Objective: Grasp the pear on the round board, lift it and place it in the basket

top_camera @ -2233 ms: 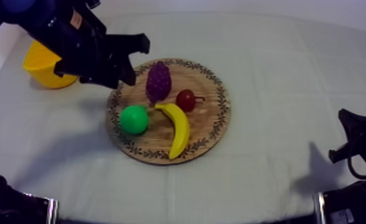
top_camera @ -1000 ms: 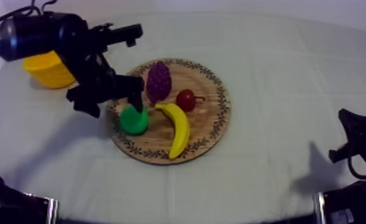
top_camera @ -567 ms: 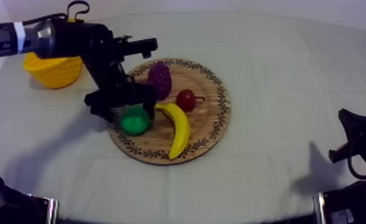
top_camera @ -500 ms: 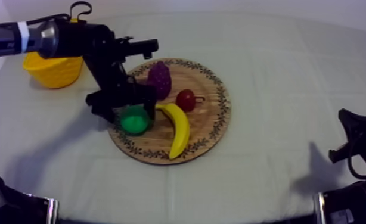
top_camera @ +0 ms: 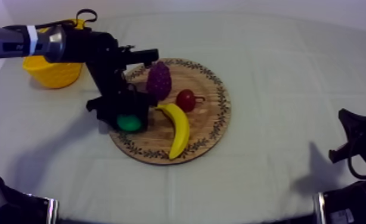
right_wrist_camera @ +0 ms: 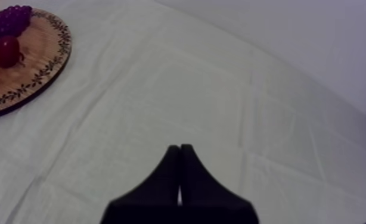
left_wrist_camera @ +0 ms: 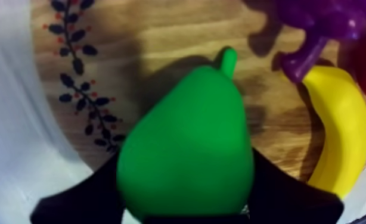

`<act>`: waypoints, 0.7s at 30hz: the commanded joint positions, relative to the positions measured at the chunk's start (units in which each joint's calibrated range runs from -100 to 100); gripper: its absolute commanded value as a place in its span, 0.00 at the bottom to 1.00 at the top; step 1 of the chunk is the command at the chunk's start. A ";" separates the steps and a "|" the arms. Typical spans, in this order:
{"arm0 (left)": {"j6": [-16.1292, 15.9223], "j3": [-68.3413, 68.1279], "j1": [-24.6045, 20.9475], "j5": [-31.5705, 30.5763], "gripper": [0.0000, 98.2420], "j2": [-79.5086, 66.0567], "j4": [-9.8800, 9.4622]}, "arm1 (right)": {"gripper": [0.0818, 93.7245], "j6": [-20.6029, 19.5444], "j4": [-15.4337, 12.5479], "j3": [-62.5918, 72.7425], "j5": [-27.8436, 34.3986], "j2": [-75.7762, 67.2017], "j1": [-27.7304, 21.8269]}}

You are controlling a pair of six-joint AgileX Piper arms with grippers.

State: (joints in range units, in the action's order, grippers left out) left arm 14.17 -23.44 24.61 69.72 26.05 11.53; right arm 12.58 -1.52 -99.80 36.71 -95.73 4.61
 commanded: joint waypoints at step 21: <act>1.65 3.95 2.14 5.25 0.53 -10.85 -2.73 | 0.00 0.04 -0.02 0.02 -0.01 -0.03 -0.01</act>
State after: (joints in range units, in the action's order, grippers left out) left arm 15.39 -20.19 26.65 73.63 17.40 9.21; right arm 12.61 -1.52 -99.80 36.71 -95.73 4.61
